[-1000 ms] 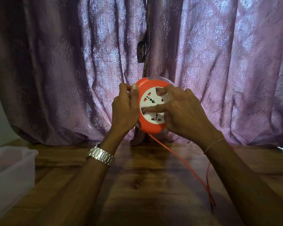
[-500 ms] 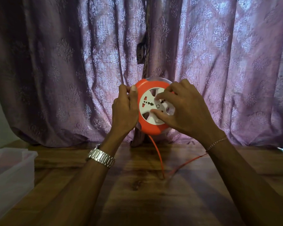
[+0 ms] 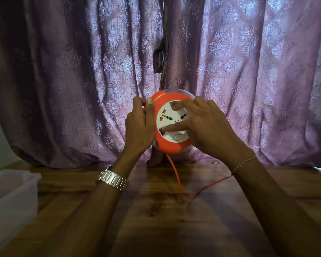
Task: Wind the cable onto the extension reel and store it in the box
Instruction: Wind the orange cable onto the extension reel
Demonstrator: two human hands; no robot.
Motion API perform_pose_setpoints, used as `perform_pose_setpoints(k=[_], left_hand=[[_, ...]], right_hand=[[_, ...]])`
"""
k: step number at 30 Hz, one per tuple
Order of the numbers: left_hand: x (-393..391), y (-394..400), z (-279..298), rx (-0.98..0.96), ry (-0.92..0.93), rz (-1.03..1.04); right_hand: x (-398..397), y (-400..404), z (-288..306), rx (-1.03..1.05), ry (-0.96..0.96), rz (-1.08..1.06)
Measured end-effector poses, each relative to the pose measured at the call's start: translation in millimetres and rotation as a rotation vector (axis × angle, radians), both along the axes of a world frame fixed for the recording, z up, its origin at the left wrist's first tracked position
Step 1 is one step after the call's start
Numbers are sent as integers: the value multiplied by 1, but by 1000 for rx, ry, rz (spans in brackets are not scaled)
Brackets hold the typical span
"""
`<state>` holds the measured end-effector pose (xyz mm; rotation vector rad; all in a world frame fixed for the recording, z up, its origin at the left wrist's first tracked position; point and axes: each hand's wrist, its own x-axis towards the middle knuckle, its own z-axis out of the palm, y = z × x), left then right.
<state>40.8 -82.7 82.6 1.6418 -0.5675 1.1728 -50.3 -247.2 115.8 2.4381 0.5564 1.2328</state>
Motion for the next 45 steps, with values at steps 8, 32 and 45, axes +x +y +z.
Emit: perform_pose_setpoints(k=[8,32,45], left_hand=[[-1,1,0,-6,-28,-4],[0,-1,-2,26,-24,11],[-1,1,0,26,-23,-1]], right_hand=[[6,1,-7,196,-97,16],[8,-3,-3,57,28,159],[10,1,-10,276,-53,96]])
